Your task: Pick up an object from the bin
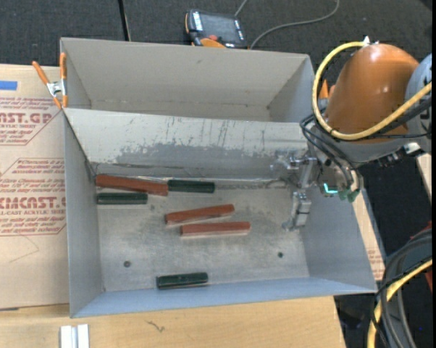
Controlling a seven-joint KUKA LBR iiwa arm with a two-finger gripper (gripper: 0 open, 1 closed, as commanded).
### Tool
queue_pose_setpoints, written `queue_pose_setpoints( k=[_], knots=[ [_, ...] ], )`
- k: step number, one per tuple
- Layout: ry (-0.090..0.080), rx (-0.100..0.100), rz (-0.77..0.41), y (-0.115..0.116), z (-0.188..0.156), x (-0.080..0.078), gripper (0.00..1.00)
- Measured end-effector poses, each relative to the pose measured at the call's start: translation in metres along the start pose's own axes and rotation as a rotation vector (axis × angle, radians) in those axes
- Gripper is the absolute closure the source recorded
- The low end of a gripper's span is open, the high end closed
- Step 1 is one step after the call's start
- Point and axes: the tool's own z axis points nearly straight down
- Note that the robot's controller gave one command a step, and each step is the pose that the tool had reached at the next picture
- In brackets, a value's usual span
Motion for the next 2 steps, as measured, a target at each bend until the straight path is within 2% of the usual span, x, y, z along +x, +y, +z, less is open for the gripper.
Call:
queue_pose_setpoints(
  k=[1,2],
  knots=[
    [-0.002,-0.001,-0.088,0.075,0.162,-0.006,0.0],
    [-0.009,-0.002,0.124,0.077,0.165,0.018,0.0]
  ],
)
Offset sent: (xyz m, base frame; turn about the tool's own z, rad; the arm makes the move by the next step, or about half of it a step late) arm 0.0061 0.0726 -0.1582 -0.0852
